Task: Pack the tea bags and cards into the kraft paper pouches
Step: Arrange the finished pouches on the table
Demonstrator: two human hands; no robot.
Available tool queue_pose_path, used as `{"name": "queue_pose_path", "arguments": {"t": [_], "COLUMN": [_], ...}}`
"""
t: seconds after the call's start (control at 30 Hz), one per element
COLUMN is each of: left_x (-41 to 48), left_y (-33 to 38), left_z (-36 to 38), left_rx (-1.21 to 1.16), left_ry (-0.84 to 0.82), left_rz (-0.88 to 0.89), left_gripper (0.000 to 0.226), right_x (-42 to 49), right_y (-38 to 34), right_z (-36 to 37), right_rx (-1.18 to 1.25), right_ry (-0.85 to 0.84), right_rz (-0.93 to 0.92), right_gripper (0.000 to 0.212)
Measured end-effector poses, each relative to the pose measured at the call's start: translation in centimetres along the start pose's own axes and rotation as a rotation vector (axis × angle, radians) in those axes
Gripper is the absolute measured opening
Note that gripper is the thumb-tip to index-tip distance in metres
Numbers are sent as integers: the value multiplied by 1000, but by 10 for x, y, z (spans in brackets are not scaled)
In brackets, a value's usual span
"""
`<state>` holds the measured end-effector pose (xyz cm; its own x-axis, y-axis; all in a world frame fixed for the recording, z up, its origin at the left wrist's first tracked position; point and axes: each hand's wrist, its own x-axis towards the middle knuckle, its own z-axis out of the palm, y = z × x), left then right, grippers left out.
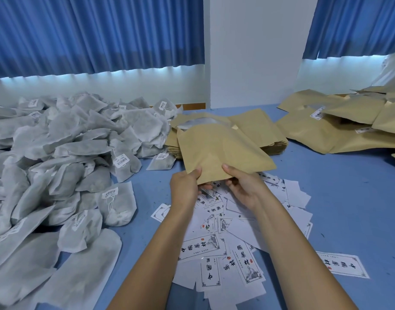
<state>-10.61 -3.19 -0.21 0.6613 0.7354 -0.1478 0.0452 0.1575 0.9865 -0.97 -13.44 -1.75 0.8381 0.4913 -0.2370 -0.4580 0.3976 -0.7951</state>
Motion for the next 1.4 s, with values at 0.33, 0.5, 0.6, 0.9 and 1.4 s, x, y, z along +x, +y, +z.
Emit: {"name": "queue_pose_path", "arguments": {"t": [0.33, 0.5, 0.6, 0.9, 1.4], "left_x": [8, 10, 12, 20, 30], "left_y": [5, 5, 4, -1, 14], "left_z": [-10, -16, -19, -28, 12], "left_rx": [-2, 16, 40, -255, -48], "left_ry": [18, 49, 135, 172, 169], "left_rz": [-42, -8, 103, 14, 255], "left_gripper": [19, 20, 19, 13, 26], "right_x": [5, 7, 7, 6, -36], "right_y": [-11, -14, -18, -18, -49], "right_z": [-13, -17, -20, -17, -20], "right_rx": [36, 39, 91, -439, -449], "right_ry": [106, 166, 223, 170, 141], "right_rz": [-47, -50, -29, -137, -360], "right_gripper": [18, 16, 5, 19, 28]}}
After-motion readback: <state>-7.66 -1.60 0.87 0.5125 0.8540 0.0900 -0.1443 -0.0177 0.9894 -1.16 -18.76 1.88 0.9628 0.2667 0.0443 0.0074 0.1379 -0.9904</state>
